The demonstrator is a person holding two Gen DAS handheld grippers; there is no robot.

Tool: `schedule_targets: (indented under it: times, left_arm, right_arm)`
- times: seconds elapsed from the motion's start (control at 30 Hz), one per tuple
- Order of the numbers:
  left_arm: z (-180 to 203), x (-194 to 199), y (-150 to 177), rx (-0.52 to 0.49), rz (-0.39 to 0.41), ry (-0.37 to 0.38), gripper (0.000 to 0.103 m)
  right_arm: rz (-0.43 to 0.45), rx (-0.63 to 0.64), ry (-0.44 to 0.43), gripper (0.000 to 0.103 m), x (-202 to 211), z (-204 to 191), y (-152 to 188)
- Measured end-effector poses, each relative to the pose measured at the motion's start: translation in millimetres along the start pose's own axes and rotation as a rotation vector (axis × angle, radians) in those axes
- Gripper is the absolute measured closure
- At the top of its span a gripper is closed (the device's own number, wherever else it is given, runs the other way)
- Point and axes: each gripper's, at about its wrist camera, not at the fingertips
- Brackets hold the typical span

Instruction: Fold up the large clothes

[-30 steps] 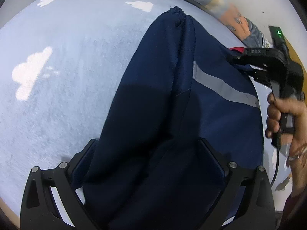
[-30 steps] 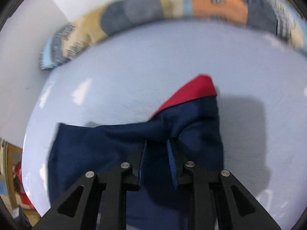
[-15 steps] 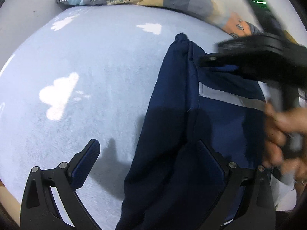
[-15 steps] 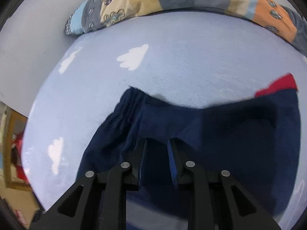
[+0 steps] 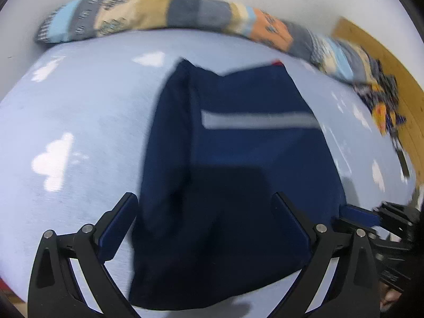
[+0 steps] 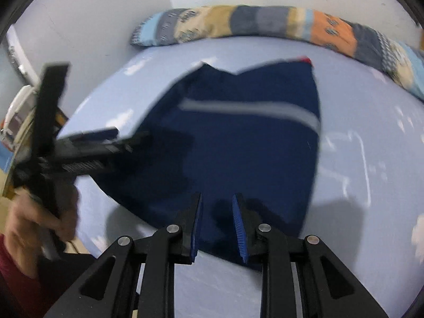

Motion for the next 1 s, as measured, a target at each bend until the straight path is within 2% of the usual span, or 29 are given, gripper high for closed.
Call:
schedule_targets:
  times: [0.03, 0.1, 0.13, 0.23, 0.3, 0.33, 0.4, 0.47, 0.57, 0.67, 0.73, 0.83, 0.87, 0.93, 1.0]
  left_arm:
    - [4, -12, 5, -0.026, -0.052, -0.011, 0.003]
    - [13, -36, 12, -0.095, -0.131, -0.066, 0.003]
    - [12, -37, 11, -0.089, -0.131, -0.061, 0.003]
    - [4, -26, 4, -0.049, -0.108, -0.028, 0.004]
    - [-5, -6, -4, -0.01, -0.028, 0.019, 0.004]
    - [-9, 1, -6, 0.009, 0.0, 0.036, 0.004]
    - [-21, 8, -11, 0.056, 0.036, 0.043, 0.004]
    - [-32, 6, -14, 0.087, 0.028, 0.024, 0.004]
    - [-49, -5, -14, 0.146, -0.015, 0.007, 0.004]
    - [-60, -9, -13, 0.189, -0.03, 0.005, 0.004]
    - [-58, -11, -6, 0.187, -0.039, -0.003, 0.004]
    - [-54, -26, 1, 0.164, -0.122, -0.039, 0.004]
    - [-53, -30, 2, 0.173, -0.131, -0.024, 0.004]
    - [-52, -28, -1, 0.19, -0.121, 0.016, 0.004]
    - [-52, -23, -4, 0.189, -0.097, 0.016, 0.004]
  right_arm:
    - [-0.025, -0.015, 0.015, 0.079, -12, 6, 6]
    - [-0.056, -0.063, -0.011, 0.079, -34, 22, 15]
    - [-0.046, -0.066, -0.021, 0.083, -39, 26, 16]
    - [-0.066, -0.075, -0.036, 0.084, -31, 26, 9]
    - [-0.076, -0.082, -0.09, 0.08, -17, 28, 3]
    - [-0.053, -0.091, -0.144, 0.079, -4, 31, -1]
    - [-0.021, -0.106, -0.178, 0.076, 15, 41, -8]
    - [-0.01, -0.13, -0.207, 0.056, 23, 55, -17]
    - [0.003, -0.209, -0.237, 0.051, 20, 87, -34]
    - [-0.008, -0.326, -0.279, 0.05, 3, 118, -38]
    - [-0.033, -0.394, -0.302, 0.05, -9, 132, -30]
    - [-0.109, -0.481, -0.341, 0.05, -28, 140, -17]
    - [-0.127, -0.49, -0.348, 0.05, -33, 141, -16]
    - [-0.133, -0.497, -0.347, 0.05, -36, 143, -16]
    - [-0.136, -0.52, -0.359, 0.05, -33, 147, -17]
Point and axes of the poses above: each gripper's, at about its wrist camera, not at the fingertips, and x roughly against the way its jaws point, z to its right, y to its underside, and after that the axes turned 9 degrees about -x, right-handed
